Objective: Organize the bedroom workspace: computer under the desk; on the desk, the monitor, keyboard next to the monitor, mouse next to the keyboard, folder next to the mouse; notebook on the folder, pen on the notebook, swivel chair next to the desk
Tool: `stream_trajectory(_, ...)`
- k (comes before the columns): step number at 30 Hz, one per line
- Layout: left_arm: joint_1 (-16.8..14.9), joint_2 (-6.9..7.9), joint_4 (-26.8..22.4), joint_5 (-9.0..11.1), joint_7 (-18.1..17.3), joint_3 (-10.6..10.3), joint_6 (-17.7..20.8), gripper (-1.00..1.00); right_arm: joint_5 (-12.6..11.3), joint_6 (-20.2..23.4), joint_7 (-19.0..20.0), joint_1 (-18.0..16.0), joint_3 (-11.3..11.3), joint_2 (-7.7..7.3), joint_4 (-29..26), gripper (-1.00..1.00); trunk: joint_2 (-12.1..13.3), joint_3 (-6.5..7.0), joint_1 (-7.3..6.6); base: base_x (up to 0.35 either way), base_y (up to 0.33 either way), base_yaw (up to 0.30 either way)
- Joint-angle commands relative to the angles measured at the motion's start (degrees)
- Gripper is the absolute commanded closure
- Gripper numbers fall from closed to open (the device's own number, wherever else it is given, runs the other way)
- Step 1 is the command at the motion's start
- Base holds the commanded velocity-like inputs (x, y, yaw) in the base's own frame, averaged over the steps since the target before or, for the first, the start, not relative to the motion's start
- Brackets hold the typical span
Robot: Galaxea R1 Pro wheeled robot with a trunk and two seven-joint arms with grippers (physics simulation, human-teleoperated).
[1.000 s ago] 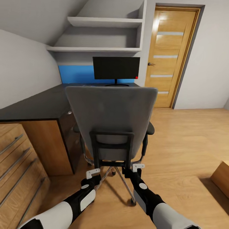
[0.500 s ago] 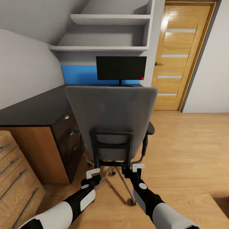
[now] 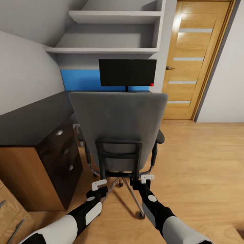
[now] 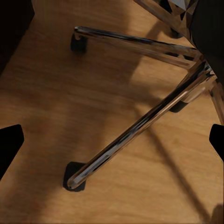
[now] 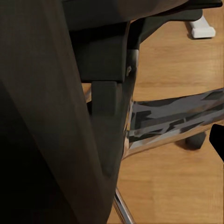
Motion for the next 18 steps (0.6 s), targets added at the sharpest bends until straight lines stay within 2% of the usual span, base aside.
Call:
stream_trajectory(1, -0.07, 0.04, -0.02, 0.39, 0.30, -0.26, -0.38, -1.00, -0.65, -0.28, -0.48, -0.07, 0.18, -0.05, 0.03, -1.00, -0.02, -0.05, 0.02, 0.325, -0.006, 0.000)
stream_trajectory(18, -0.07, 0.04, 0.06, 0.69, 0.29, -0.14, -0.27, -1.00, -0.65, -0.28, -0.48, -0.07, 0.18, -0.05, 0.03, -1.00, -0.02, -0.05, 0.02, 0.328, -0.001, 0.000)
